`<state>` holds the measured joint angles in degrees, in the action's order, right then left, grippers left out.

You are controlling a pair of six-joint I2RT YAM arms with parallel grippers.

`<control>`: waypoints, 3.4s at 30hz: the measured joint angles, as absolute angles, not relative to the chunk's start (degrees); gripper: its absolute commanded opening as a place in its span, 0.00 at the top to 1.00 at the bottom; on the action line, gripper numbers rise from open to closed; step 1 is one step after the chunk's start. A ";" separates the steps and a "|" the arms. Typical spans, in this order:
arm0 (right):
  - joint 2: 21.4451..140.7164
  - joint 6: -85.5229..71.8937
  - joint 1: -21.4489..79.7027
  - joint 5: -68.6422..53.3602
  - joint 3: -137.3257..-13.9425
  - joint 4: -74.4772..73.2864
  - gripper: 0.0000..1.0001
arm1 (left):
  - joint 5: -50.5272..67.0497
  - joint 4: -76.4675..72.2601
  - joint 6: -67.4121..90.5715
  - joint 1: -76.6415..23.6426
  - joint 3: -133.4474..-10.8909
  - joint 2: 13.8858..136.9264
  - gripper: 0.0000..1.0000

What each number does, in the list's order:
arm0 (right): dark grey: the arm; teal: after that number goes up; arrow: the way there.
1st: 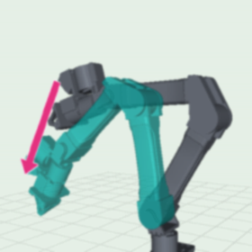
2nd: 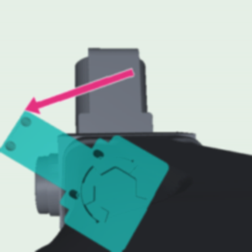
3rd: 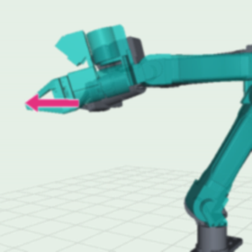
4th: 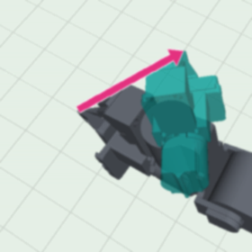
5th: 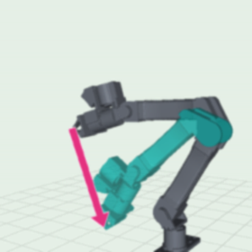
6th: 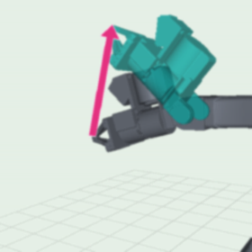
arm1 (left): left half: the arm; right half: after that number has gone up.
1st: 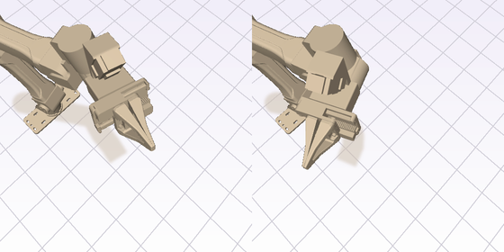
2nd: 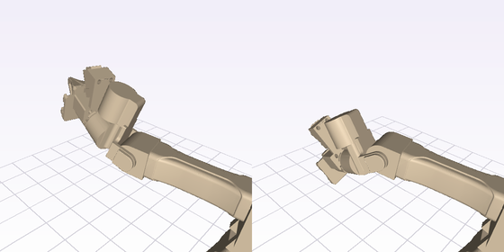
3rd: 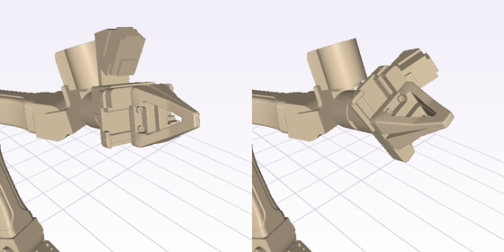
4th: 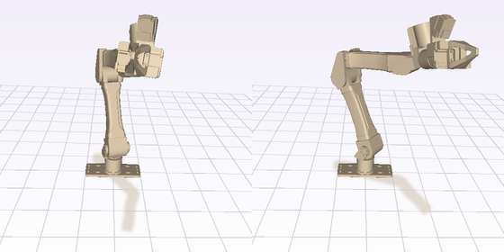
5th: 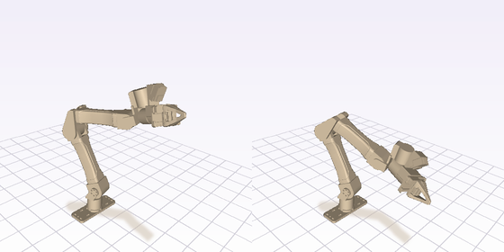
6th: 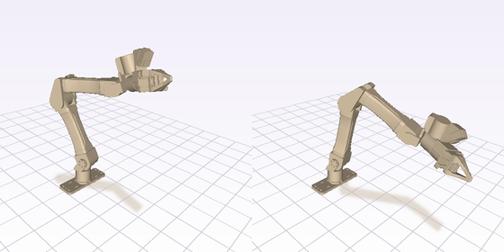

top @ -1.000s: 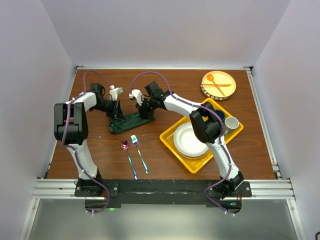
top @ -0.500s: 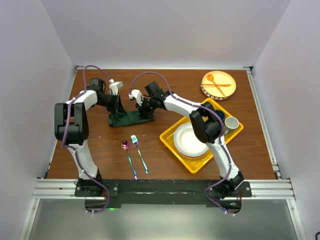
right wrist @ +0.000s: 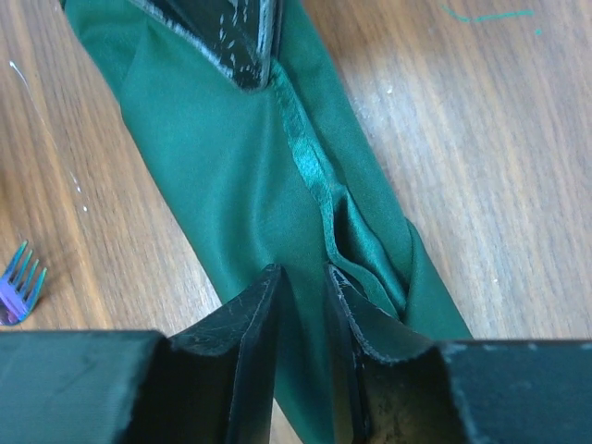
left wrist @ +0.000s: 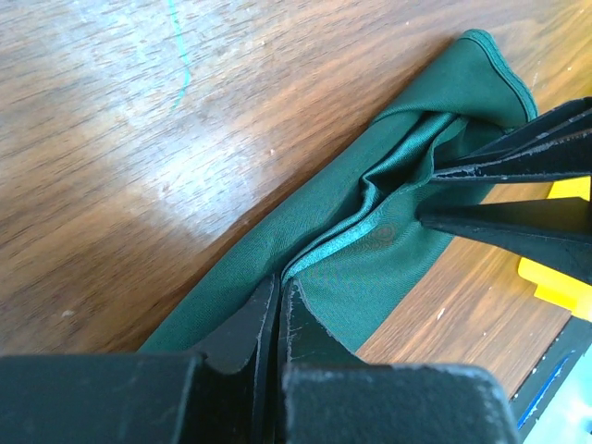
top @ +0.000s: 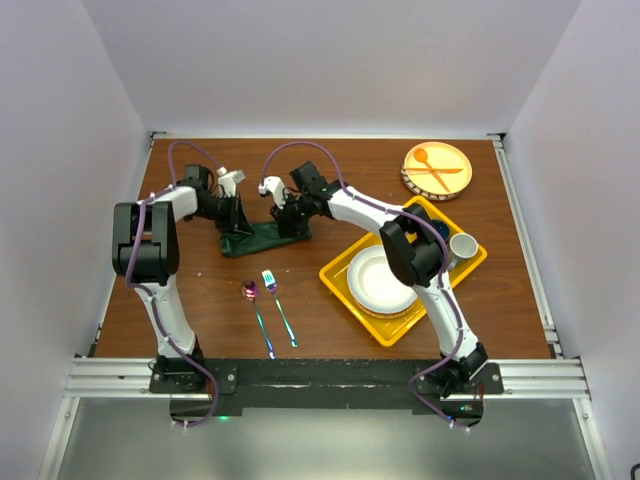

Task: Fold the napkin into a case and place the utensils inside
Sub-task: Stuff the top corner of the smaller-rectangle-folded napkin at the center of the board, then pick up the smaller rectangle-folded napkin from the center of the board, then pass from the left arm to the right

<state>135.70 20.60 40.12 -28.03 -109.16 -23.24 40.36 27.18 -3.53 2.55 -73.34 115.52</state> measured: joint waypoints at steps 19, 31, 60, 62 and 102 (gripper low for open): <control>137.25 21.52 40.21 -26.02 -110.54 -21.28 0.80 | 46.85 22.81 -0.56 3.40 -69.47 113.30 0.52; 137.14 24.01 40.23 -26.24 -108.95 -17.56 0.80 | 53.82 24.53 -13.56 6.00 -79.55 113.54 0.37; 137.14 25.98 40.16 -26.35 -108.95 -17.56 0.80 | 61.95 45.36 -32.56 3.18 -90.54 129.82 0.73; 137.14 26.04 40.16 -26.33 -108.95 -17.56 0.80 | 62.43 45.15 -31.86 3.20 -90.54 130.30 0.81; 135.70 18.28 29.85 -46.15 -124.84 -19.38 0.18 | 47.31 33.65 -54.04 0.56 -79.42 108.99 1.00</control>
